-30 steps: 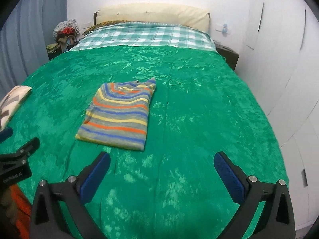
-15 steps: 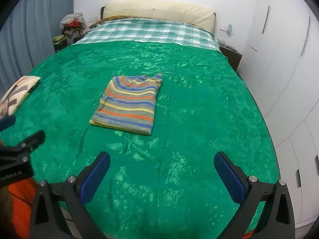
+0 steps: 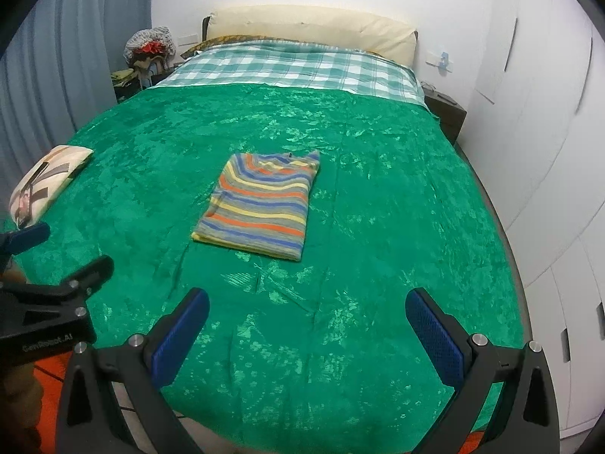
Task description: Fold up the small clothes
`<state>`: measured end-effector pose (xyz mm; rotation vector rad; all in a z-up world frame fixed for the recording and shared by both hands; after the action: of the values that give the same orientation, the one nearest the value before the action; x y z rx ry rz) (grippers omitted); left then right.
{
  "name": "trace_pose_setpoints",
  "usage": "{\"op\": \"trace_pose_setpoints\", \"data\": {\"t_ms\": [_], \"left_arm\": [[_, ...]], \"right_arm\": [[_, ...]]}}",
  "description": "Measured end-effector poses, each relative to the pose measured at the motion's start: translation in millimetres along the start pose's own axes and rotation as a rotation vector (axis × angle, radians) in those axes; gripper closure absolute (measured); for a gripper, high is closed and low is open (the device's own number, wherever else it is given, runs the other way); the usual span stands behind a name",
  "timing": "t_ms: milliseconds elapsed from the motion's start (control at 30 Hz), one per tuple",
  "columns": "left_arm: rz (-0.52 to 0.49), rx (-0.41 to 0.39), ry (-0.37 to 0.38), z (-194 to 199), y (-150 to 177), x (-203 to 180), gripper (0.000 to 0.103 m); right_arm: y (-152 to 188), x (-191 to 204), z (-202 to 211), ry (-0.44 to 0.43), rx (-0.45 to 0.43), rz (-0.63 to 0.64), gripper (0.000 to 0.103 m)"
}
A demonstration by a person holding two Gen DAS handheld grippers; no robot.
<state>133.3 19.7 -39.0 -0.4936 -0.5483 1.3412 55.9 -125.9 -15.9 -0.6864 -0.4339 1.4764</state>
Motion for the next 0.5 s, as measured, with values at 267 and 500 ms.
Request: {"op": "trace_pose_setpoints", "data": {"t_ms": [267, 500], "left_arm": [[0.019, 0.0, -0.015, 0.9, -1.7, 4.8, 0.0], [0.027, 0.006, -0.017, 1.6, -2.6, 4.6, 0.0]], "right_arm": [[-1.8, 2.6, 5.0, -0.008, -0.001, 0.003, 0.001], [-3.3, 2.3, 7.9, -0.014, -0.003, 0.0, 0.001]]}}
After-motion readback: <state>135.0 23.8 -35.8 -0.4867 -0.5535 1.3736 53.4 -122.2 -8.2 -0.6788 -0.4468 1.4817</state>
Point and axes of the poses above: each gripper's, at about its wrist camera, not at the fingertips, and z roughly against the way its jaws point, x to its left, y to its underside, the point moved 9 cm from there along -z, roughly the way its jaws point, and after that the axes turned 4 degrees about y, right-handed, at the moved point
